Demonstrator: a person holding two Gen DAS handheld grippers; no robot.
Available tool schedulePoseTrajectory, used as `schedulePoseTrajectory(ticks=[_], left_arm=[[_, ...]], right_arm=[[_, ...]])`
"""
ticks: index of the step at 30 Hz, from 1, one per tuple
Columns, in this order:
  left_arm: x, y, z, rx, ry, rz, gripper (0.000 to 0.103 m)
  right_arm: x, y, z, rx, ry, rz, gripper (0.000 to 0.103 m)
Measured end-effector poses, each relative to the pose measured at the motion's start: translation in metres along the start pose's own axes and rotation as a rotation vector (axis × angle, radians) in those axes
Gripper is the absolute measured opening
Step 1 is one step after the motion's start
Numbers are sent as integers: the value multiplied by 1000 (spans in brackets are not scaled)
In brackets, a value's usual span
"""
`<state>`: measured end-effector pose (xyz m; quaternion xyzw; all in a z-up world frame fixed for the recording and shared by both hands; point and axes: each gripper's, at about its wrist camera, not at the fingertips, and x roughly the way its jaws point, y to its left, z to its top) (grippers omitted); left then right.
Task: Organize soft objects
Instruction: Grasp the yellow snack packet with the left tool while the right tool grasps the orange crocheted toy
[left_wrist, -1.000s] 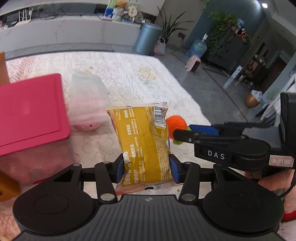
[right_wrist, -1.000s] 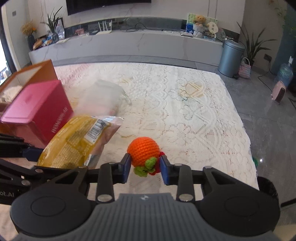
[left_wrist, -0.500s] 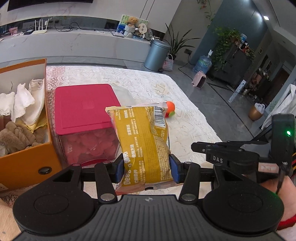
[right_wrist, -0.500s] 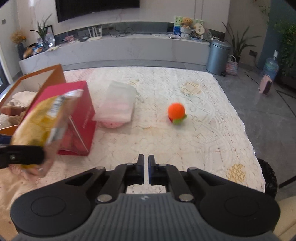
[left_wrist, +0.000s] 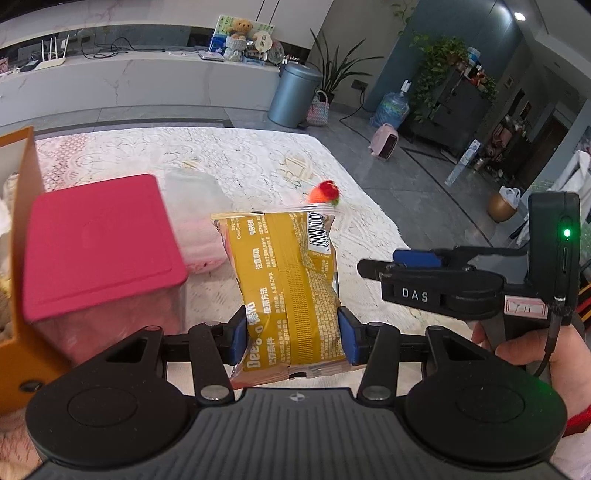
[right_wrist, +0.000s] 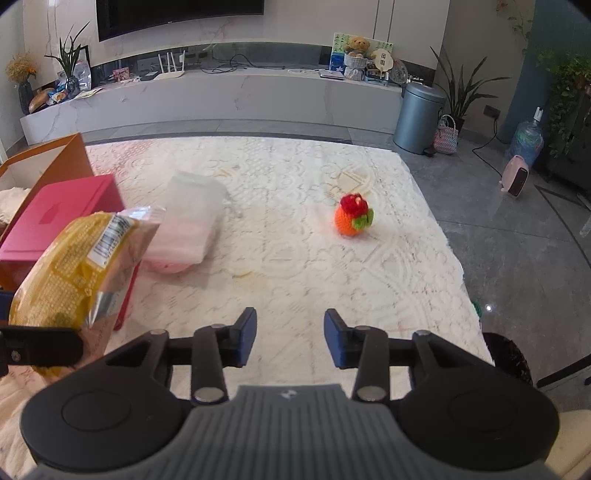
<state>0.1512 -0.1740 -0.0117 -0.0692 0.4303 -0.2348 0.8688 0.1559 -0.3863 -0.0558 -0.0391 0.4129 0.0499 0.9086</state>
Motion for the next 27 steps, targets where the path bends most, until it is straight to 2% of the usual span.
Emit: schedulePoseTrajectory(ticks=[4,13,16,23,25,27], left_arm=[[19,3,9,-8,14,13,56],[63,15,25,-32,65,50,56],[73,15,28,-36,77,57,56],[86,14,34,-38,99,53,56],[90,15,35,-42,108,49,56],[91,16,34,-46,115,47,56]], right_arm=[[32,-20,18,-11,-10,-16,56],[117,-70,46,38,-19,-42,58],[143,-80,56,65,-14,-21,59],[185,-95,68,111,13,-30,58],[191,-96,69,112,24,-29,52],[192,-96,69,111,13,-27,51]])
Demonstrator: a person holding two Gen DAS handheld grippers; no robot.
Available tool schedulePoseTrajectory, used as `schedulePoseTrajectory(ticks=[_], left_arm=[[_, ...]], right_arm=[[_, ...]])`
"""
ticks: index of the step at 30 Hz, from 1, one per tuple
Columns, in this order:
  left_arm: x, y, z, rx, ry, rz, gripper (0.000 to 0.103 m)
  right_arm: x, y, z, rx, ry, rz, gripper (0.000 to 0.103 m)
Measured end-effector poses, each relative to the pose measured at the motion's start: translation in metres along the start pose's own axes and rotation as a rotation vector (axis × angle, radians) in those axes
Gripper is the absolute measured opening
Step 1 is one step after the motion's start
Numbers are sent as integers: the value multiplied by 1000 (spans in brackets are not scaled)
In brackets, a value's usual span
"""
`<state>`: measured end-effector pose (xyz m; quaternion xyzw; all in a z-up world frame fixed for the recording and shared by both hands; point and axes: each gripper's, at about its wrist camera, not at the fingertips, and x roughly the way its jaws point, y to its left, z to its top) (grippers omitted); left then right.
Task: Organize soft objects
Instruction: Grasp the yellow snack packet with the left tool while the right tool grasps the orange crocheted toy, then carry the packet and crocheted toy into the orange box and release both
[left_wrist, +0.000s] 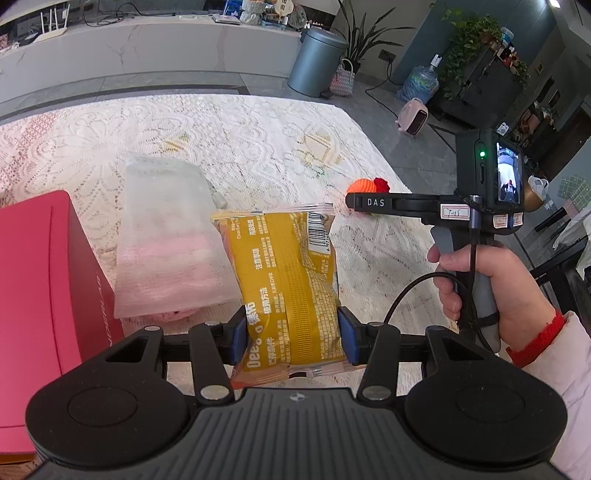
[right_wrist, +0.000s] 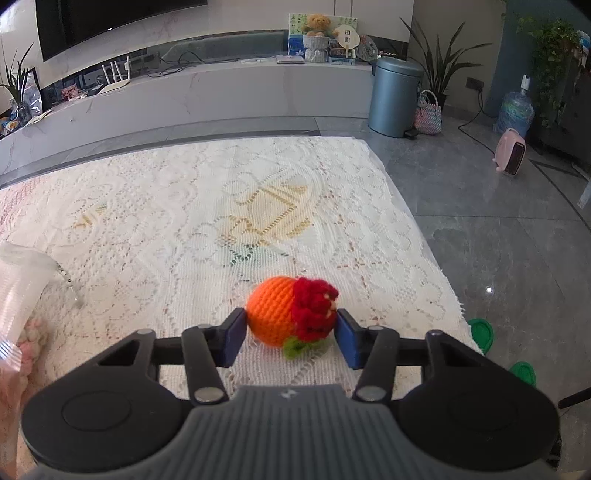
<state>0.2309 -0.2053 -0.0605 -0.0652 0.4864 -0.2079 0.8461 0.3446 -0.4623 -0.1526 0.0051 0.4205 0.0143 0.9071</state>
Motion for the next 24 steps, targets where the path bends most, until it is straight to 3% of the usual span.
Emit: schedulePoseTrajectory(ticks=[10,17,24], left_arm=[[-22,-6,-5,-1,-15,-28,56],[-71,-14,-20,5,-76,-82,56],[-129,-4,-43,9,-138,-85,56]], right_arm=[[-30,6,-4,10,24,15,48],[-92,18,-15,35,42,31,48],[-167,51,-38,34,9,57,48]])
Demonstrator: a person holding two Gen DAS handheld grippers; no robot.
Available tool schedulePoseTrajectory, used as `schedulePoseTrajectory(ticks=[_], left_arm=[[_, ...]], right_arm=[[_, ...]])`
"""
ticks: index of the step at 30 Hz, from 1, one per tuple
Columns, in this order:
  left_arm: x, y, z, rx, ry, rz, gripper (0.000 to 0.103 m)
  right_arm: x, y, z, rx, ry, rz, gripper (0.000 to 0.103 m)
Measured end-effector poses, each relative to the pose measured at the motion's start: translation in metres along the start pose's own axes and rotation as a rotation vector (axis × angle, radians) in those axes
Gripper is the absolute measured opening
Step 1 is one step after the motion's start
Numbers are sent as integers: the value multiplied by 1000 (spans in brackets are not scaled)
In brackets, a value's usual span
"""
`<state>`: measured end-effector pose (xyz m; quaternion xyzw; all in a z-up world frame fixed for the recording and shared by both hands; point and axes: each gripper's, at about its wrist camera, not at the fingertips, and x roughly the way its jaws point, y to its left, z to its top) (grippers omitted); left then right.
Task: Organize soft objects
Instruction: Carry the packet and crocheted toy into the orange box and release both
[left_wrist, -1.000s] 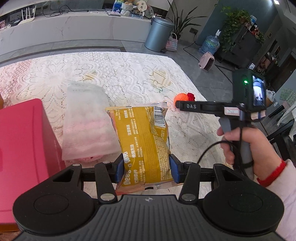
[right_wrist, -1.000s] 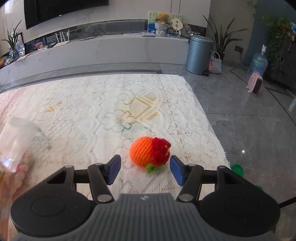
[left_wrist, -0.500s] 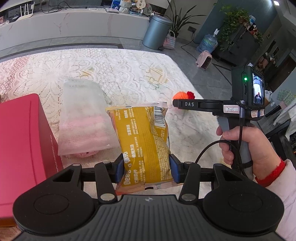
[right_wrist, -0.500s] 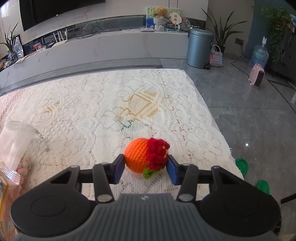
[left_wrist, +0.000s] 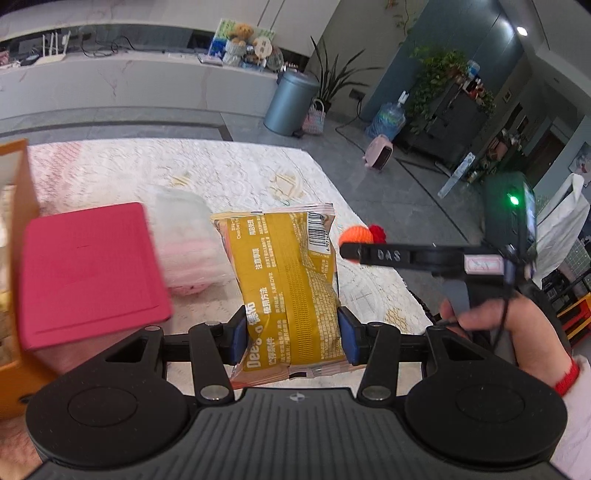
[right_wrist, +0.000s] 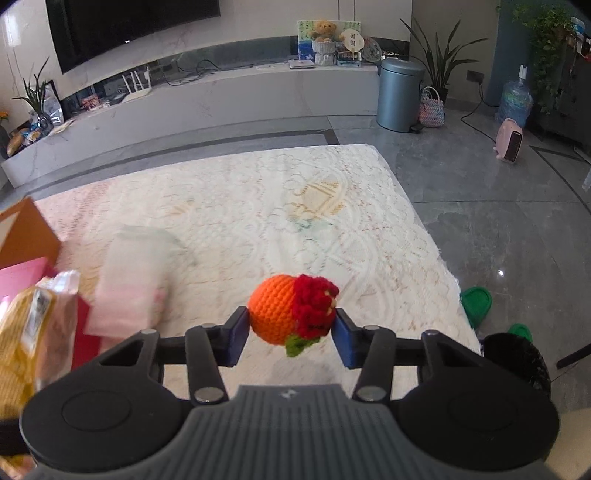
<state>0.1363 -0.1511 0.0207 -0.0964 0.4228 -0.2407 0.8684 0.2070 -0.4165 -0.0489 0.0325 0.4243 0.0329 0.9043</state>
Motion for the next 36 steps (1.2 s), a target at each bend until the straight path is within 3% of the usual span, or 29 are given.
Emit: schedulePoseTrajectory(ticks=[12,19,28,33,36], left_arm=[[-89,45,-40,-57,-126,46,56],[-132,89,-51,-125,-202,113,56],[-166,159,-40,-167,-198,194,56],[-155,191,-12,-201,-162,179,56],[-137,208,3,-212,-102,198,56]], right_arm=[[-85,109,-64,-83,-74,150,48],[-112,182,-70,-177,-122,249,48],[-102,269,-49,-317,-131,354,48],[-72,307,-29,-411,-88,374,48],[-46,325,-22,-486,-52,356,48]])
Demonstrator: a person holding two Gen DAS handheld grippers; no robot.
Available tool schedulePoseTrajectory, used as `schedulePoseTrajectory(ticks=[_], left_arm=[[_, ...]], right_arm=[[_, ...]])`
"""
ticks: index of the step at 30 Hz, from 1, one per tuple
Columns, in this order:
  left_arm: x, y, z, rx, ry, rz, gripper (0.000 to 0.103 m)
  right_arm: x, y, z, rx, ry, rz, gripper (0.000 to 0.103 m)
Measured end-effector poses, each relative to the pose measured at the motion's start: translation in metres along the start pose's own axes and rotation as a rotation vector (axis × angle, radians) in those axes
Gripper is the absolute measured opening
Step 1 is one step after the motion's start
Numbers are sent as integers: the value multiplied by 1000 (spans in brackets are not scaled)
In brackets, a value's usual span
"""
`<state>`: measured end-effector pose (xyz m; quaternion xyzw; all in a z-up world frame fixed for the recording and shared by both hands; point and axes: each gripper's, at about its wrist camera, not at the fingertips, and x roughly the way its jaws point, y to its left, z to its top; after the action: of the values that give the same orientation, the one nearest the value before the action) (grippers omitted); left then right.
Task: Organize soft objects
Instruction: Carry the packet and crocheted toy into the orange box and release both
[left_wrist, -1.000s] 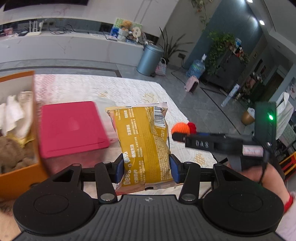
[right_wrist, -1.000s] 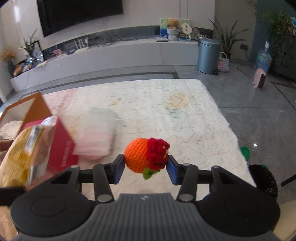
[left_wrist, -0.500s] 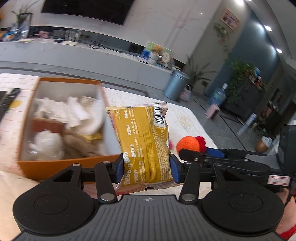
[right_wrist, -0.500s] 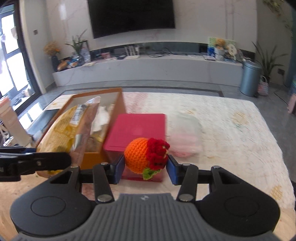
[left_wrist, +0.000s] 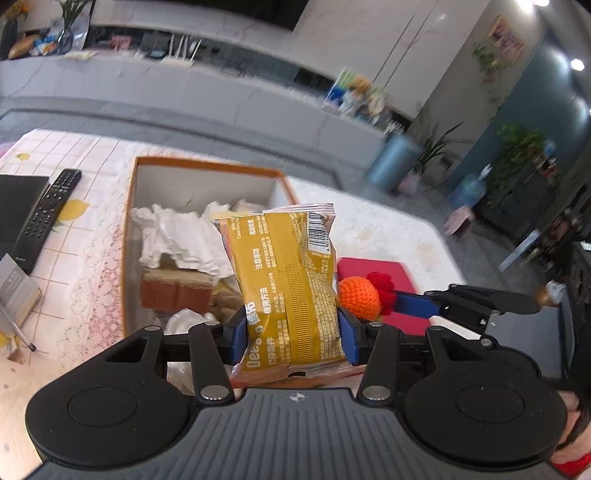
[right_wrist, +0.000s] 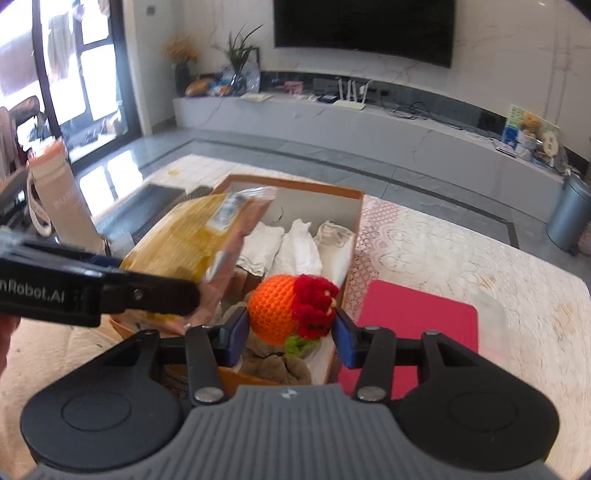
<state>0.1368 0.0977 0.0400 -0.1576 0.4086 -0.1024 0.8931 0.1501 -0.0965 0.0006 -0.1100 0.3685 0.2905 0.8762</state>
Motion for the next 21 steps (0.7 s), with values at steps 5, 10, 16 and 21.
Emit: schedulePoseTrajectory(ticks=[5,10,16,21], left_arm=[[35,17,13,-9,77,2,56],[61,24,23,-1,125,10,56],[87,24,27,27,197,62,56],[89,26,21,47,199,88,60]], right_arm=[[44,-6,11,-92,101,10,48],[69,-1,15,-233,157,14,49],[84,9,16,-362,210,12,49],[86,7,16,-374,210,31,51]])
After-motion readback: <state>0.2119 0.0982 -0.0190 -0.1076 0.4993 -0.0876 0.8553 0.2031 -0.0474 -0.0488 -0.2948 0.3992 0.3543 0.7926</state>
